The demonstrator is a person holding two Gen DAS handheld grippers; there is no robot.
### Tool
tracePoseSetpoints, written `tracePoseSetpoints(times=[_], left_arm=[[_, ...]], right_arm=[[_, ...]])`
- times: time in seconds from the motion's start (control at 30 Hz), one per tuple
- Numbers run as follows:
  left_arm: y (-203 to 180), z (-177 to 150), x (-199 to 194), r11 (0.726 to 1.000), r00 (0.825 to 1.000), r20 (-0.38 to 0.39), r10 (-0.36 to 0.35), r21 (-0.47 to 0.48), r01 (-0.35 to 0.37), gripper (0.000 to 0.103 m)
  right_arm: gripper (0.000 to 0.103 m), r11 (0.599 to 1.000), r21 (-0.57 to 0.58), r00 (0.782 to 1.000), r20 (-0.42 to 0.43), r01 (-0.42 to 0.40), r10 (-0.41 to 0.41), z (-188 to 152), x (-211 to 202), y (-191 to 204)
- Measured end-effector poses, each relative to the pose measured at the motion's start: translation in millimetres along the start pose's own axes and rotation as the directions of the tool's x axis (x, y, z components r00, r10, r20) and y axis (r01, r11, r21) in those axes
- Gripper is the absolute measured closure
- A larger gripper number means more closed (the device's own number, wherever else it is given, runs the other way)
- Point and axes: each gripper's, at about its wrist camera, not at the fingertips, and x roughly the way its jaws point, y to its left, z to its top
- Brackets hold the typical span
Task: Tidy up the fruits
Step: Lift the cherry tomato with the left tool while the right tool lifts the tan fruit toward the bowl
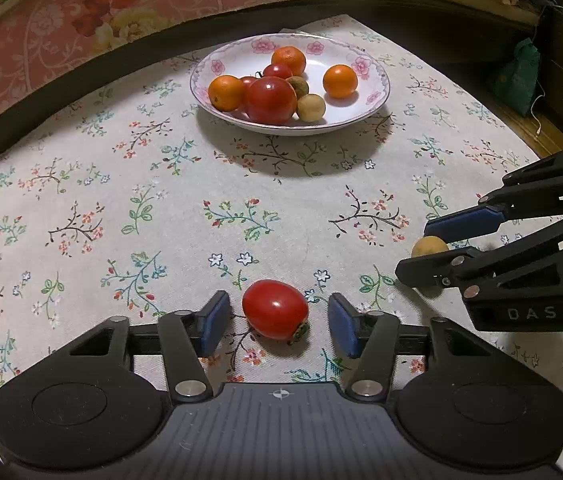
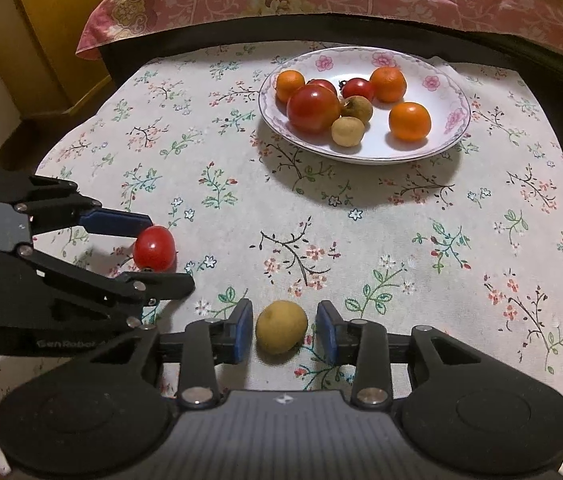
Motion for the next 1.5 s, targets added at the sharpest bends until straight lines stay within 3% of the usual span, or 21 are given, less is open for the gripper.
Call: tracePoseSetpoints(times=[0.2, 1.5], left_arm=[[-1, 0, -1, 1.000, 1.000, 0.002, 0.010, 0.004, -0.010, 0.060], [-3, 26, -21, 1.000, 0.992, 0.126, 0.001, -0.027, 0.002, 0.060]], right_arm=[[0.075, 1.000, -0.007, 1.000, -0.007, -0.009, 0.009, 0, 0, 3], [0.075, 0.999, 0.019, 0.991, 0.130, -0.037, 0.034, 21, -30, -1]])
